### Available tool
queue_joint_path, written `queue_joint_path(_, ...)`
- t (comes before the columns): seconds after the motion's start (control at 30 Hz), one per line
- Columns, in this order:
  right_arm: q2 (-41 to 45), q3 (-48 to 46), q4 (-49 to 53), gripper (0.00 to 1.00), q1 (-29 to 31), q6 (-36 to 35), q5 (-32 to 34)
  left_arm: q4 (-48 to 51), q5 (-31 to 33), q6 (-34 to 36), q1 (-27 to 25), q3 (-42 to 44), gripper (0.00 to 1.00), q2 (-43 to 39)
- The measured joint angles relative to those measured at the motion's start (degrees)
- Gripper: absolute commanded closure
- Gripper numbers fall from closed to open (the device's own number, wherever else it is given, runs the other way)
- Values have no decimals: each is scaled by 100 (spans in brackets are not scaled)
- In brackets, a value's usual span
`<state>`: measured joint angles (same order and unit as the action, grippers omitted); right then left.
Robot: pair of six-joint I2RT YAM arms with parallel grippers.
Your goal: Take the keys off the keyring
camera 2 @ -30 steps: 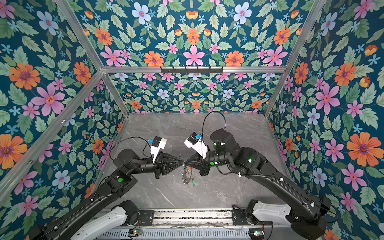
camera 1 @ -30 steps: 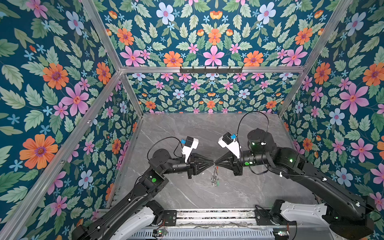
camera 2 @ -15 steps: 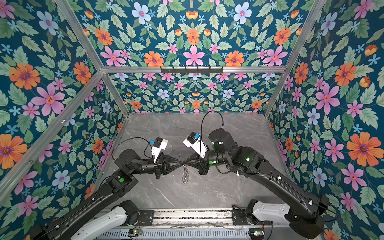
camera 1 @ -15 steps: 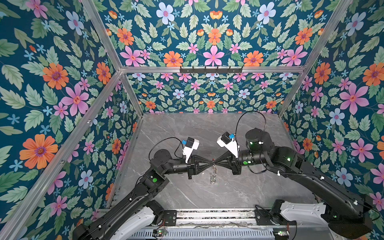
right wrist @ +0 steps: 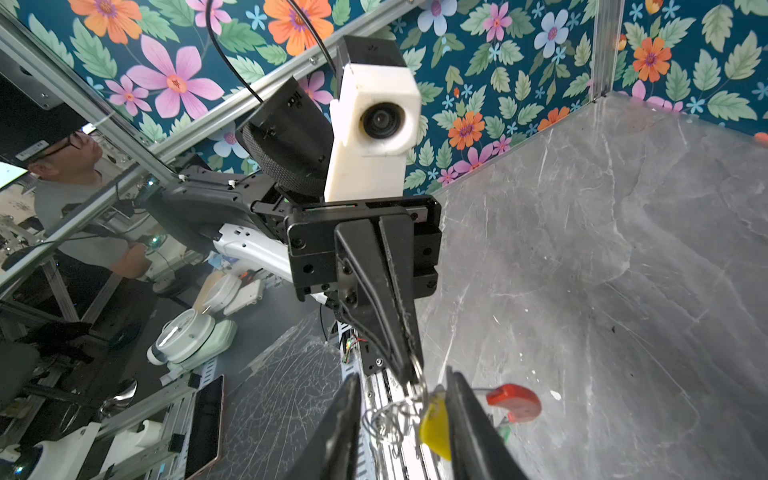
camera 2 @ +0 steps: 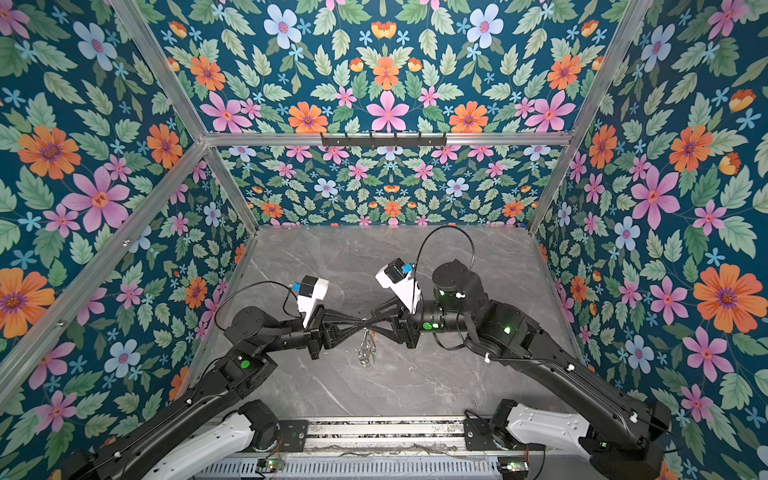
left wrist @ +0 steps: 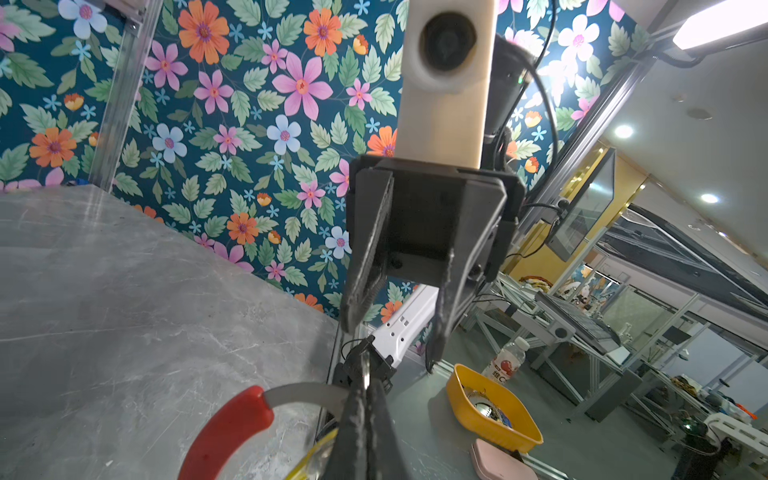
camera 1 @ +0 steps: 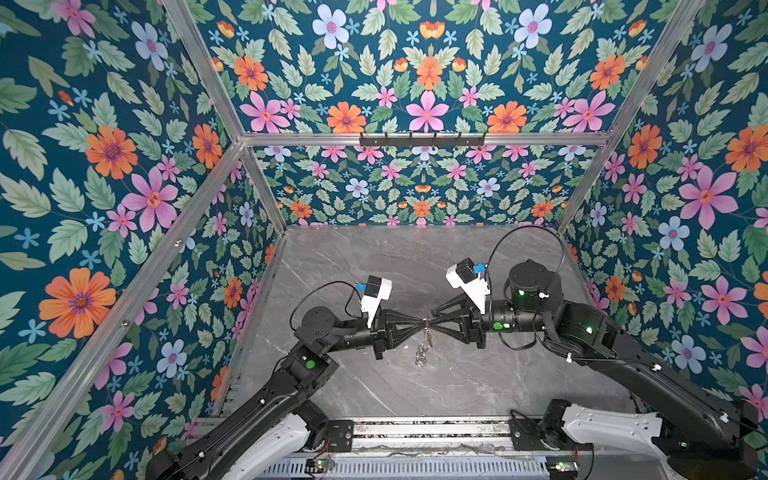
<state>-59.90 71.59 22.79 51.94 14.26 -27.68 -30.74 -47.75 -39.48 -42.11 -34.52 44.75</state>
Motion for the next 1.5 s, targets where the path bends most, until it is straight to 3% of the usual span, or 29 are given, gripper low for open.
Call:
queue_joint_path(0.27, 592, -1362, -2135, 59, 0, 1016, 457, -1453, 313, -332, -4, 295, 100, 155)
queue_joint_path(0.6, 542, -2127, -4024, 59, 0, 1858, 485, -2592, 472, -686, -11, 437, 100, 404)
queue_joint_path(0.87, 415, -2155, -4538, 69, 37, 2063, 337, -2780, 564, -704, -22, 503, 100, 407)
queue_joint_path(1.37, 369, -2140, -4529, 84, 131, 2039, 260, -2778, 619, -699, -24, 531, 100, 400)
queue_joint_path(1.5, 348, -2138, -4516, 93, 136, 2015, 258, -2778, 651, -680, -24, 533, 100, 400)
